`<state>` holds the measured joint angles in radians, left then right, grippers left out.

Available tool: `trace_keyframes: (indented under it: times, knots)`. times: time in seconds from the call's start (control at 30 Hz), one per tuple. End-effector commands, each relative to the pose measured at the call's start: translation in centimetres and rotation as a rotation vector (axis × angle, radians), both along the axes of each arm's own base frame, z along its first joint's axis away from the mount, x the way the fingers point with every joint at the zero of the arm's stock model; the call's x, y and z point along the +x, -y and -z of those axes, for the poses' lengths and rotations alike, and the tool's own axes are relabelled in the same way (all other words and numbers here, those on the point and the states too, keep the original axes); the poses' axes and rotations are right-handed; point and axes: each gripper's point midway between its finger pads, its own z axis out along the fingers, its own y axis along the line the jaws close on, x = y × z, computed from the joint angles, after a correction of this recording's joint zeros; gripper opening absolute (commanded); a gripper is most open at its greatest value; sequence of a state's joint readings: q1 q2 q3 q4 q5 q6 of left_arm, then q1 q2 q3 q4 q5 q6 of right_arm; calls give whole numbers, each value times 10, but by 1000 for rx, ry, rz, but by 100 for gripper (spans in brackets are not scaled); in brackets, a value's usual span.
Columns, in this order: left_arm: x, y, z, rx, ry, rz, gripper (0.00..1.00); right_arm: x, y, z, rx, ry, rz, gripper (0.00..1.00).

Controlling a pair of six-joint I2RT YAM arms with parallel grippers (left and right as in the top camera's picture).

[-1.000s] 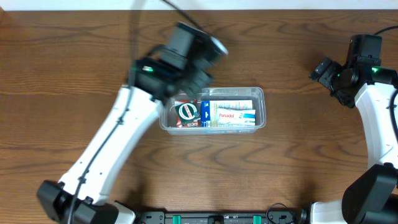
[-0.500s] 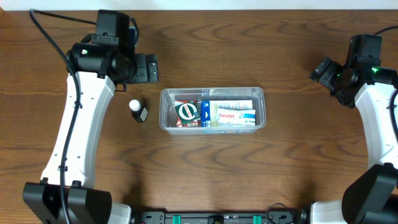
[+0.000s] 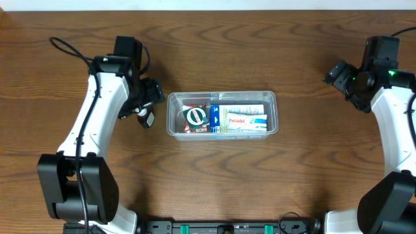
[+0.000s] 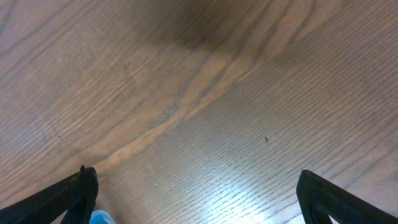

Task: Pack container
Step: 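Move left gripper to the dark bottle with white cap and grasp it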

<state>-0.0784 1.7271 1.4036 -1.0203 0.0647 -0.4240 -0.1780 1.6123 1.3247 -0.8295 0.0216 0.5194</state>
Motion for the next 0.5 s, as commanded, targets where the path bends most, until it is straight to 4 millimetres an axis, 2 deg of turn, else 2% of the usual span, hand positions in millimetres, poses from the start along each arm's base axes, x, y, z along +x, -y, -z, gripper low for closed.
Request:
trace_keyframes:
  times: [0.0, 0.27, 0.47]
  knots:
    - [-4, -5, 6, 13, -10, -60, 81, 0, 2, 1, 2, -2, 15, 99]
    - [-12, -21, 19, 93, -32, -133, 80, 0, 2, 1, 2, -2, 16, 99]
    - [0, -21, 18, 104, 16, -50, 80, 0, 2, 1, 2, -2, 16, 99]
